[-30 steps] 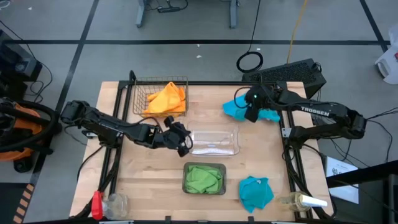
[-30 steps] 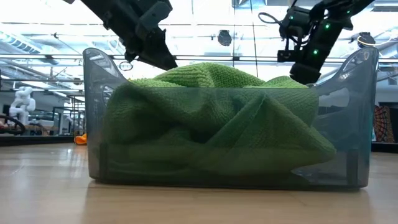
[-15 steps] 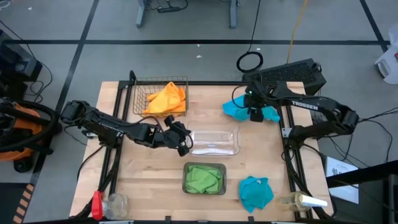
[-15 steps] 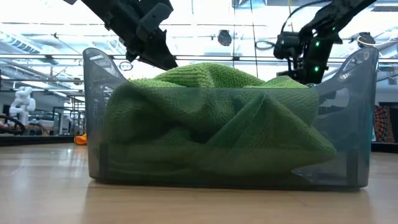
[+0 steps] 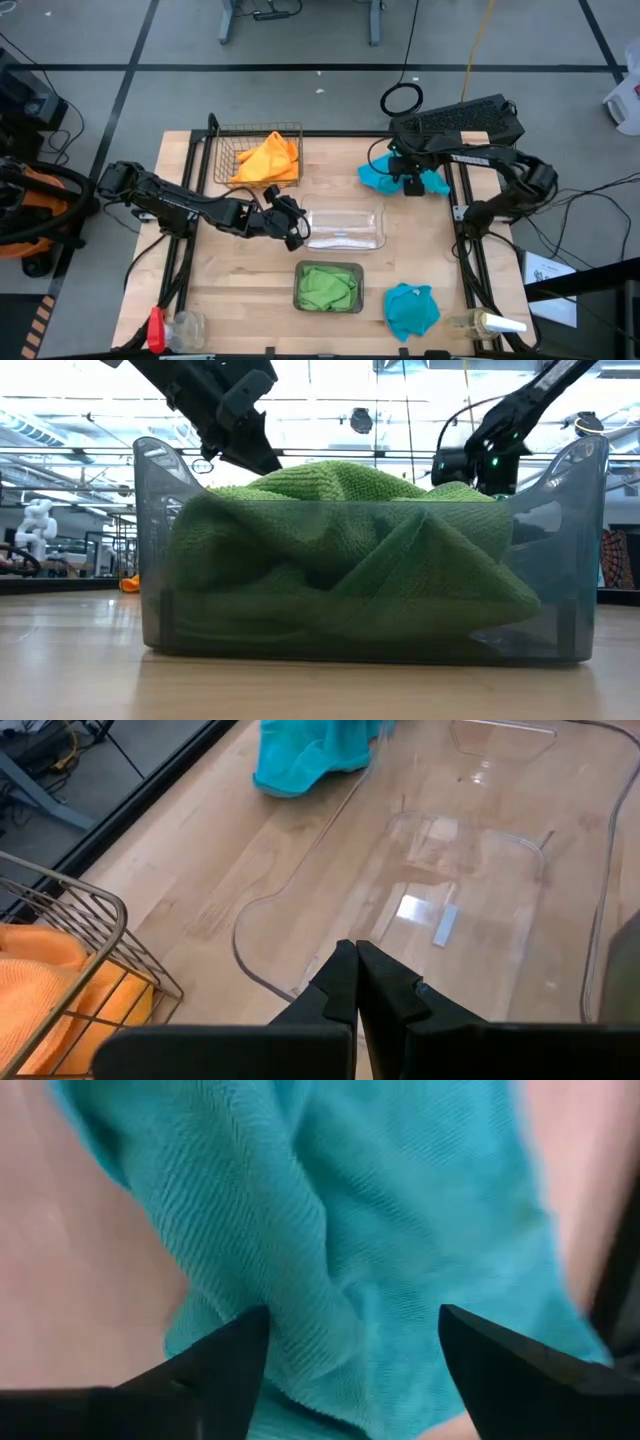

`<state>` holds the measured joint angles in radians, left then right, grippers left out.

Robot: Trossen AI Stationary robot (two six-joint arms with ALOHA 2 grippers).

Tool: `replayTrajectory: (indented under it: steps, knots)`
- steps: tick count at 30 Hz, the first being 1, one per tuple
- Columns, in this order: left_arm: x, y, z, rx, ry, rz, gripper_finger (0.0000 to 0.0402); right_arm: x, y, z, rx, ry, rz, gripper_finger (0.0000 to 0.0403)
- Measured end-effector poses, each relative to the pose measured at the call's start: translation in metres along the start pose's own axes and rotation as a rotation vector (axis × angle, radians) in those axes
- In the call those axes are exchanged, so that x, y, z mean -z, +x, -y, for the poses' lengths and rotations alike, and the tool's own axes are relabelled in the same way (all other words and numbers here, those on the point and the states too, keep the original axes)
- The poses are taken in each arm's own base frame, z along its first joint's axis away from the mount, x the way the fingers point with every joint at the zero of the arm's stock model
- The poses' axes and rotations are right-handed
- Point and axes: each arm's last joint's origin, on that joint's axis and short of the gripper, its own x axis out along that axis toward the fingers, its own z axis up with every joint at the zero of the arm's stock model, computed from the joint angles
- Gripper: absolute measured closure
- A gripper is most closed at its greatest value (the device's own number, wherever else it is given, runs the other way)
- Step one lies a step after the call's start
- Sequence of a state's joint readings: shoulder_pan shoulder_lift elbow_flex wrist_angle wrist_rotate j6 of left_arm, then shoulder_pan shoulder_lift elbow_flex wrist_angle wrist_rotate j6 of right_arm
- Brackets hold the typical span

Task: Sort microfiber towel by color & place in baskets
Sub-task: Put the top blue towel into the transparent bin

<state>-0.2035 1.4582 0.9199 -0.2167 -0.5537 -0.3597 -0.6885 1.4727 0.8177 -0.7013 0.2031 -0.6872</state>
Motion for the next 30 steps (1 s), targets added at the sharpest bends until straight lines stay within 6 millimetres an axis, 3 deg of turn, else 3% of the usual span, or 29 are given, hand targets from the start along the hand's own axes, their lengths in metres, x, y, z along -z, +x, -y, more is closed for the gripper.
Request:
replayTrajectory:
  steps: [5,11,15,20,30]
  knots:
    - [0.000,0.000,0.000,-0.001,0.001,-0.002,0.0393,-0.003,0.024,0.000,-0.024,-0.013,-0.083,0.0196]
    - [0.000,0.000,0.000,-0.001,0.001,-0.002,0.0393,-0.005,0.028,-0.003,-0.039,0.071,-0.107,0.0377]
    - [0.000,0.000,0.000,-0.001,0.000,-0.002,0.0393,-0.007,0.011,-0.011,-0.032,0.140,-0.087,0.0391]
    - [0.000,0.000,0.000,0.000,0.000,-0.001,0.0393,-0.014,-0.039,-0.027,-0.002,0.281,-0.003,0.0399]
    - [-0.005,0.000,0.002,0.019,-0.028,0.049,0.0393,-0.019,-0.180,-0.085,0.123,0.453,0.451,0.0402]
